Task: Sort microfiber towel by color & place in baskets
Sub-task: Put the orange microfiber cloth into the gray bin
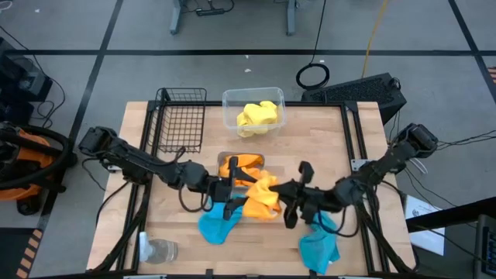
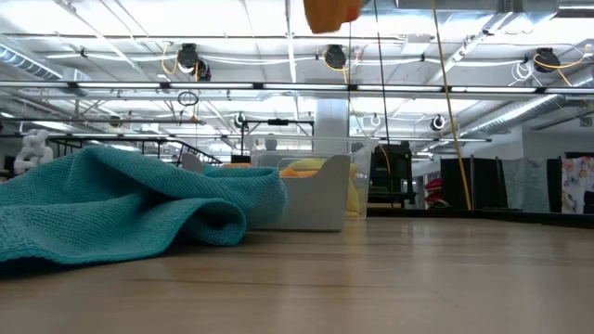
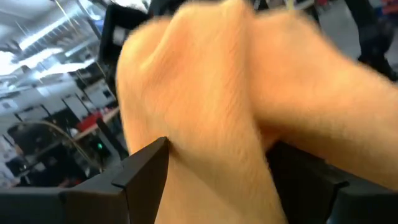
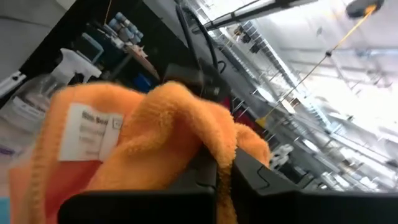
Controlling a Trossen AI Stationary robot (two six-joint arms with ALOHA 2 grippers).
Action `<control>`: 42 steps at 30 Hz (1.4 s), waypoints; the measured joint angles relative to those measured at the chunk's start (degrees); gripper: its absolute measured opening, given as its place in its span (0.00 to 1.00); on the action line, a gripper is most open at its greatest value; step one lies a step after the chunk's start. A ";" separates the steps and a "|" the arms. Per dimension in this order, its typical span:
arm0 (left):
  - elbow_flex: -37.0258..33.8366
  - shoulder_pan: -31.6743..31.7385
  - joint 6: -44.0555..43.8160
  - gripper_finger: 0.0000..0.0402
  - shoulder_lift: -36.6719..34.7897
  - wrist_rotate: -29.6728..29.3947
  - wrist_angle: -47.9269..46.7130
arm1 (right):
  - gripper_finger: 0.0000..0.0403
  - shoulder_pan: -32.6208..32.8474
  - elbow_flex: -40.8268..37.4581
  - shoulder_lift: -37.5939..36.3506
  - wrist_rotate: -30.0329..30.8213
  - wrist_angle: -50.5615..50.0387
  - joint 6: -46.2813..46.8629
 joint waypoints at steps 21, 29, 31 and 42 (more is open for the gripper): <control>0.00 -0.34 -0.06 0.29 0.10 -5.62 2.01 | 0.21 -4.93 -0.04 0.06 9.91 -13.49 23.74; 0.00 -0.13 -0.09 0.04 0.10 -7.80 2.17 | 0.49 -2.49 -0.04 0.05 16.86 -18.57 30.80; 0.00 -0.13 -0.05 0.03 0.10 -9.37 2.17 | 0.54 -1.93 -0.04 0.07 16.97 -20.78 32.57; 0.02 -0.01 3.68 0.02 -1.48 -19.67 1.93 | 0.61 1.06 -0.04 0.07 22.50 -34.64 43.96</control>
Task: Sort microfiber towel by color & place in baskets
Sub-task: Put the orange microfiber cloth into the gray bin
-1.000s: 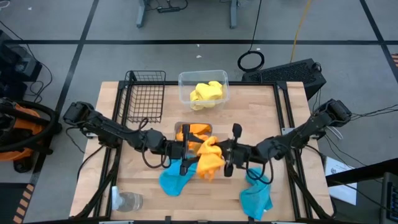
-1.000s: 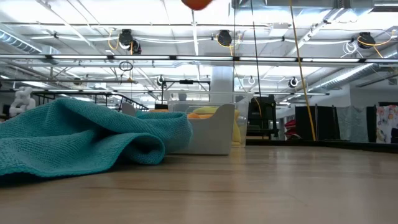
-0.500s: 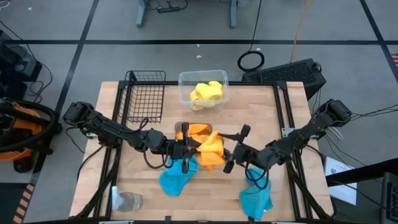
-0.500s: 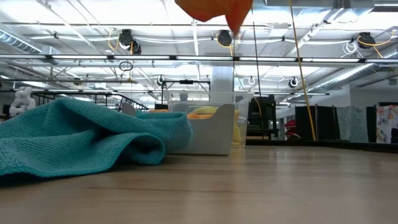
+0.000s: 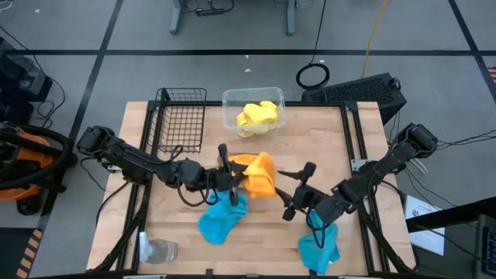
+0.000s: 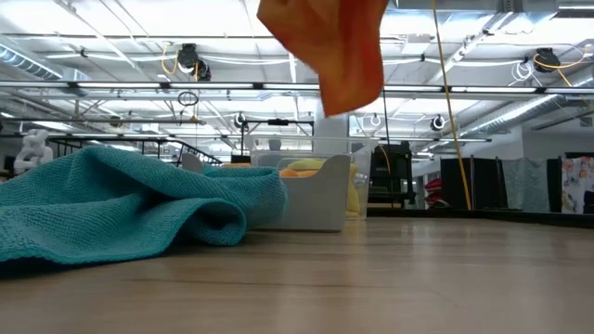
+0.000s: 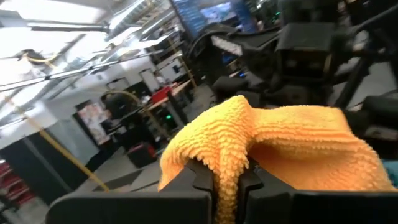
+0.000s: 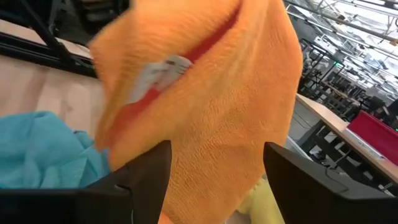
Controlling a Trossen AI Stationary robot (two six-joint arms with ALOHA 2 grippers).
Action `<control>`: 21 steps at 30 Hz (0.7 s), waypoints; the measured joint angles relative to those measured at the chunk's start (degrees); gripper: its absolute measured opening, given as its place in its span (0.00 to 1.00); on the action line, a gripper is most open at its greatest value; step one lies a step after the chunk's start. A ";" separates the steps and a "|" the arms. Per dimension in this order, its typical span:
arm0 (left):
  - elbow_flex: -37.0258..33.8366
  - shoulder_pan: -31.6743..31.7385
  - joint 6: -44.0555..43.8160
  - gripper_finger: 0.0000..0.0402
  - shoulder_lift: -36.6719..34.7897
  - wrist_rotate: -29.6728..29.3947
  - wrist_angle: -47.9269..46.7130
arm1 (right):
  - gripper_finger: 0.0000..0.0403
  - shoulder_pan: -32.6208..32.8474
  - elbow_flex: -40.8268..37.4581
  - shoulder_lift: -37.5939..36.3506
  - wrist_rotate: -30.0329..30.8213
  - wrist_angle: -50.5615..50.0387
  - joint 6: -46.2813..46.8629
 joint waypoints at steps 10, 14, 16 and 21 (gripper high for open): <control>0.00 -0.82 7.92 0.02 -0.13 -2.11 1.51 | 0.61 1.45 0.02 -1.77 -1.71 -4.64 -2.37; 0.01 -1.92 9.69 0.02 -2.30 -2.10 1.46 | 0.61 1.27 0.02 -3.16 -9.96 -8.57 -1.95; 0.02 -2.53 9.99 0.02 -3.73 -1.36 -0.48 | 0.61 0.89 0.02 -3.45 -13.69 -10.32 -0.89; 0.04 -2.59 12.77 0.02 -6.26 13.70 -6.71 | 0.61 -1.42 0.05 -1.97 -17.78 -11.73 1.67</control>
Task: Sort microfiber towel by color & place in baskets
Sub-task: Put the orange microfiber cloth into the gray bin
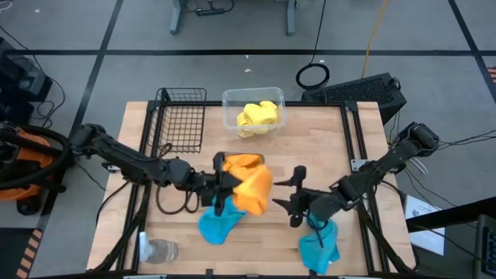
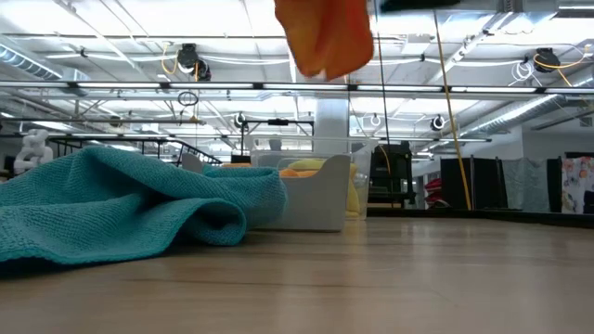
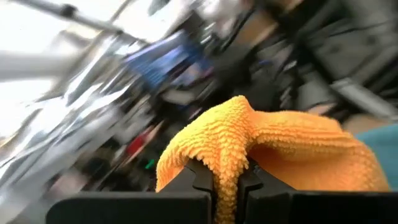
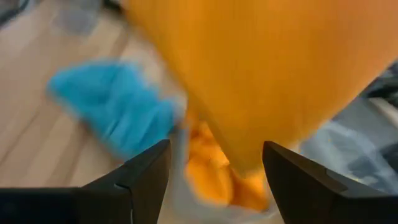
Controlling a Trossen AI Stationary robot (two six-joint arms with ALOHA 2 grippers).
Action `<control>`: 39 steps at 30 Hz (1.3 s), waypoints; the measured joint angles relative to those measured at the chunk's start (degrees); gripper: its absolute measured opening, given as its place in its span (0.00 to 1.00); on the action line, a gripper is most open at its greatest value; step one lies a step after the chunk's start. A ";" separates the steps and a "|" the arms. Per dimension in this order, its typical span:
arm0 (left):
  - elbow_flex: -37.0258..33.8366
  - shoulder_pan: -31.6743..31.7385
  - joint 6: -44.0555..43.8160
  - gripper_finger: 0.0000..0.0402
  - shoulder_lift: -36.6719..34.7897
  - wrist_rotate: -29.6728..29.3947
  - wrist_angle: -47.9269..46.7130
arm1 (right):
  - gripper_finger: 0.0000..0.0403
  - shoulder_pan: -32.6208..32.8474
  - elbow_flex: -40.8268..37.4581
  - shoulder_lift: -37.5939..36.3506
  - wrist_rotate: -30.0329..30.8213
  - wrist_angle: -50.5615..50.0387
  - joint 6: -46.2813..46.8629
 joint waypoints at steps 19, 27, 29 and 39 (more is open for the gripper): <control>-0.02 4.10 -0.22 0.02 -3.29 17.32 -13.44 | 0.62 -7.35 -0.07 3.47 -24.30 17.23 -4.36; -0.02 4.74 -0.18 0.02 -3.26 17.31 -13.27 | 0.73 -11.46 -0.03 10.65 -28.70 29.81 -4.02; -0.02 4.89 -0.18 0.02 -3.26 17.14 -13.27 | 0.77 -12.56 -0.03 11.92 -30.57 32.67 -2.70; -0.02 6.45 0.03 0.02 -3.24 15.27 -13.29 | 0.80 -16.70 -0.03 17.03 -37.47 40.73 7.08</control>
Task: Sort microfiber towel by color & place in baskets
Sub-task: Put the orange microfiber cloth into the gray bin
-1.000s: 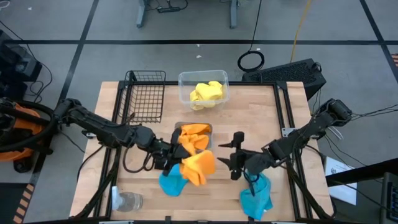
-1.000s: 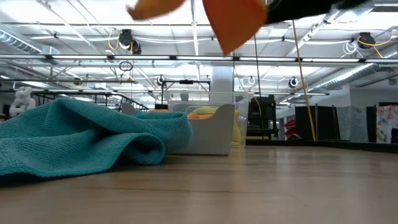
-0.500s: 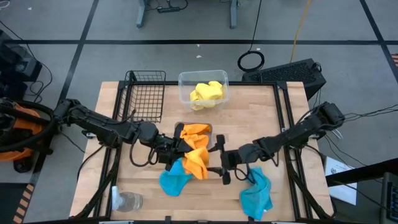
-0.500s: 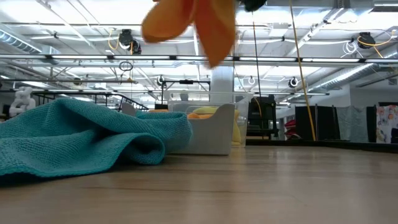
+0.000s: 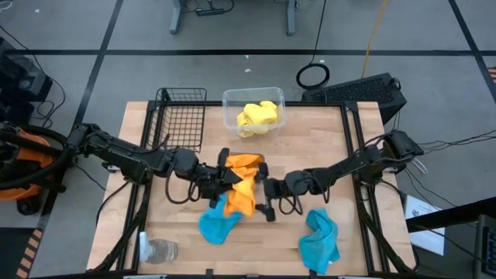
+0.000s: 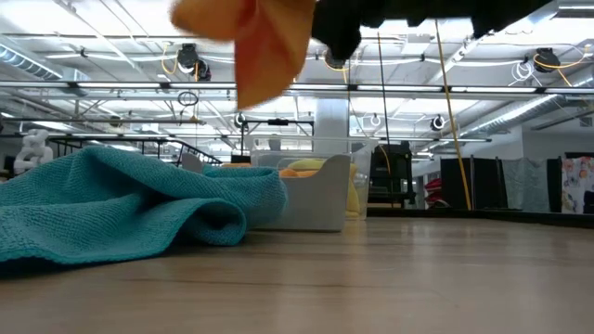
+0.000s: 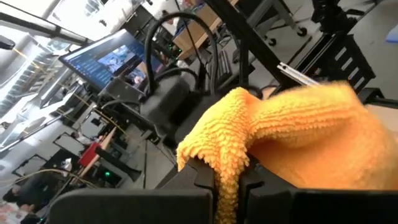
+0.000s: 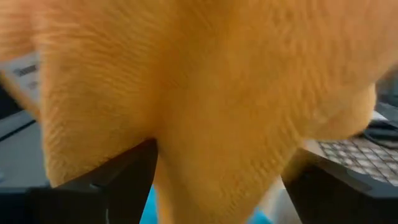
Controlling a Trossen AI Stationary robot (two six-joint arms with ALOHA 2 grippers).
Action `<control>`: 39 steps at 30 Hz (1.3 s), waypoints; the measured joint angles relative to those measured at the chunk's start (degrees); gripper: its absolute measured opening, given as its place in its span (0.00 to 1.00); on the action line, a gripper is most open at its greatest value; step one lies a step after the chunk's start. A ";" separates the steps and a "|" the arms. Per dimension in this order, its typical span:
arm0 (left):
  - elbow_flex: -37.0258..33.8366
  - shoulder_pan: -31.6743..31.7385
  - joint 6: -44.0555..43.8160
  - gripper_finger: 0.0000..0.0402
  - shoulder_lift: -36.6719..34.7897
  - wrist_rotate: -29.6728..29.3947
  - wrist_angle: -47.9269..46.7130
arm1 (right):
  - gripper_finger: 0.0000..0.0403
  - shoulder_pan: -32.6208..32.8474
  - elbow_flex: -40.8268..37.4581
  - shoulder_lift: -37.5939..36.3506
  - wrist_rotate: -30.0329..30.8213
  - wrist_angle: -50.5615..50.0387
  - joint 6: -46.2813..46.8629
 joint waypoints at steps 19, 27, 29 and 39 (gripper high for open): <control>0.00 -1.57 -10.65 0.02 0.00 -44.95 0.75 | 0.78 1.19 0.00 -6.62 24.28 -14.39 0.39; 0.00 -1.55 -16.33 0.02 0.00 -43.01 3.29 | 0.78 -1.30 0.00 -6.48 28.24 -14.21 1.60; 0.00 -1.57 -18.37 0.02 0.00 -40.81 3.49 | 0.78 -1.98 -0.01 -6.35 28.27 -13.33 2.26; 0.00 -1.57 -21.50 0.03 0.00 -27.52 2.04 | 0.57 -2.91 -0.02 -6.27 28.61 -6.32 -0.97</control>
